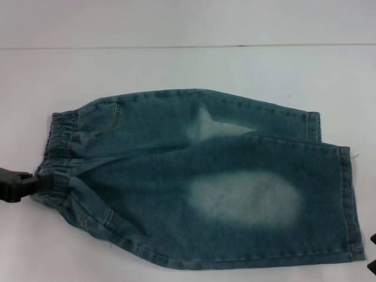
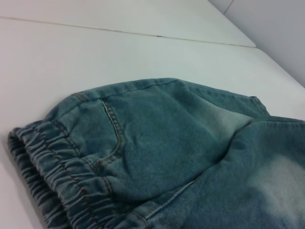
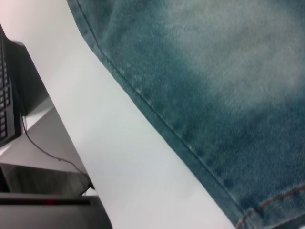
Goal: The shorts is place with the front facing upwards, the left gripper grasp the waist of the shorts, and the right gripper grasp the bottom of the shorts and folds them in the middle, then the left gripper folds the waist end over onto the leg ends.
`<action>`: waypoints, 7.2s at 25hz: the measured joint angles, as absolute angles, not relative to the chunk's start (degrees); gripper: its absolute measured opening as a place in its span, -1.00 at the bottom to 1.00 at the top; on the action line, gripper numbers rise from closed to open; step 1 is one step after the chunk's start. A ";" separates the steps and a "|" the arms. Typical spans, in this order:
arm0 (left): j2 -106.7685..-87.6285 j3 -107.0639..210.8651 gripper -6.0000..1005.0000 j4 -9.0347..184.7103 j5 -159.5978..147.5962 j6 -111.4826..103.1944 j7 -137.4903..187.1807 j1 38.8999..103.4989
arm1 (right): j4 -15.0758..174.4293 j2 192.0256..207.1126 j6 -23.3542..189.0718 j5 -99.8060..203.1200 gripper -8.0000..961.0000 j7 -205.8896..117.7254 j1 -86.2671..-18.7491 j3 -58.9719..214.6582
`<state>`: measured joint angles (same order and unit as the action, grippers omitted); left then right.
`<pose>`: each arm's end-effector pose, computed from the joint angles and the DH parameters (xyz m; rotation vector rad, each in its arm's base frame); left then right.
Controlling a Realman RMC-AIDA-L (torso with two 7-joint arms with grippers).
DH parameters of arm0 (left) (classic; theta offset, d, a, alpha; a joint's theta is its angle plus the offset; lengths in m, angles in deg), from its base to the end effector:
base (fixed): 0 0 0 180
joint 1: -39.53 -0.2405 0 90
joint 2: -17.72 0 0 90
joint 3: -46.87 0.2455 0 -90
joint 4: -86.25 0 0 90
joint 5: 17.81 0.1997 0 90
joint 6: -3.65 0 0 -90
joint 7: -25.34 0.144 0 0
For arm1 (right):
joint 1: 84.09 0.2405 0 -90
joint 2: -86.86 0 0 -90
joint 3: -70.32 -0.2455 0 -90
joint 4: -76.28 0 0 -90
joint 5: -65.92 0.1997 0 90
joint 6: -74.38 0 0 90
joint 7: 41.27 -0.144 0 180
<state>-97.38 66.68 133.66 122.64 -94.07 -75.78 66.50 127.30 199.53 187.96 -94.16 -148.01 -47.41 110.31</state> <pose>-0.3234 0.2827 0.0720 -2.5050 -1.2707 -0.3769 0.2849 0.2811 0.0705 2.7681 -1.1479 0.4525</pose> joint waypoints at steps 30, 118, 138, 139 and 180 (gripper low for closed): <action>-97.87 66.68 -0.89 133.62 122.63 -93.29 -76.26 66.07 | 124.62 201.92 182.20 -95.44 0.72 -150.71 -44.21 113.49; -102.10 65.44 -0.68 121.69 97.93 -51.63 -82.98 73.80 | 93.84 205.98 131.03 -34.74 -0.92 -110.45 -49.72 94.34; -101.91 79.52 -0.47 120.99 98.78 -40.96 -83.38 75.45 | 92.27 206.26 128.69 -34.83 -0.30 -107.51 -49.10 94.59; -101.76 80.11 -0.43 120.92 99.00 -40.50 -83.66 75.42 | 92.27 206.26 128.52 -34.91 -0.21 -107.49 -49.10 94.59; -92.99 83.71 0.74 125.90 114.35 -59.30 -102.35 70.06 | 111.88 202.92 169.99 -51.47 0.80 -130.66 -52.11 110.63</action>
<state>-92.99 83.71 125.90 114.35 -59.30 -102.35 70.06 111.88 202.92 169.99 -51.47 -130.66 -52.11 110.63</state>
